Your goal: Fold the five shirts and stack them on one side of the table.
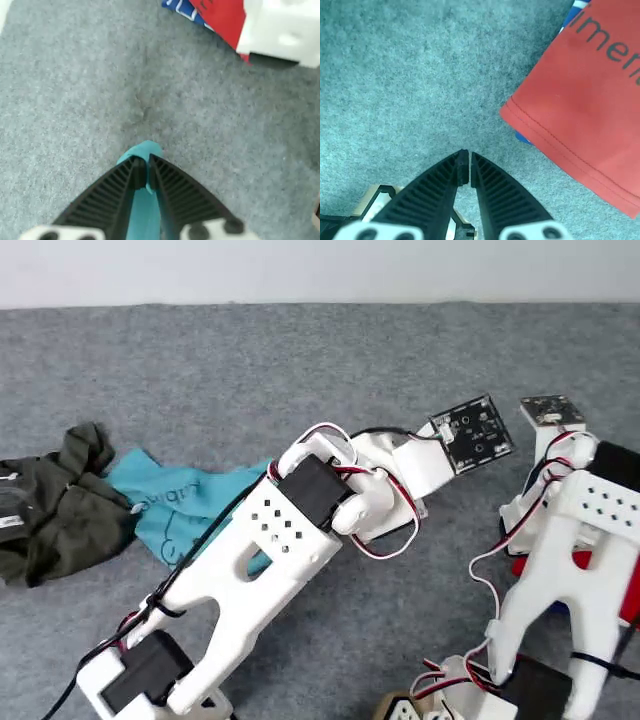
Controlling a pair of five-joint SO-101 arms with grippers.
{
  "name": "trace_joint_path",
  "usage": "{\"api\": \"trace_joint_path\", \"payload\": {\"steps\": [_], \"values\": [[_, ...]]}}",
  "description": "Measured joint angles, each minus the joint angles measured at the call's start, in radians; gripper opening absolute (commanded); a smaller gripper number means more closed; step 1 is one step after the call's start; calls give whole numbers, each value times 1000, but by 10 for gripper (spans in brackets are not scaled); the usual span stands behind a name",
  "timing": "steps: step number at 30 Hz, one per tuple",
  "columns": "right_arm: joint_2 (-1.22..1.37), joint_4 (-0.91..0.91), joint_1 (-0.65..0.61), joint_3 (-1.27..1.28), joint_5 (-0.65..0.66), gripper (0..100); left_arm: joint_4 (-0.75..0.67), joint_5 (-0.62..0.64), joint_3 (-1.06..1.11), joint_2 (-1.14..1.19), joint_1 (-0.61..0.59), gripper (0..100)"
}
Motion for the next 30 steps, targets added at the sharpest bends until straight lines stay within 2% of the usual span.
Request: {"api": "trace_joint_path", "payload": {"steps": [4, 6, 8, 10, 15, 18, 24, 30], "values": [[0, 0, 0, 0, 0, 9, 6, 23, -3, 0, -15, 153], [0, 0, 0, 0, 0, 9, 18, 68, -5, 0, -37, 227], [0, 0, 0, 0, 0, 9, 35, 129, -6, 0, -69, 251], [0, 0, 0, 0, 0, 9, 52, 166, -8, -2, -97, 250], [3, 0, -2, 0, 0, 9, 101, 167, -8, -6, -161, 250], [43, 5, -48, 0, -2, 9, 117, 167, -8, -6, -245, 240], [138, 35, -252, 0, -2, 9, 152, 158, -8, -6, -525, 130], [157, 35, -516, 0, 2, 17, 273, 68, -8, -6, -796, 36]]}}
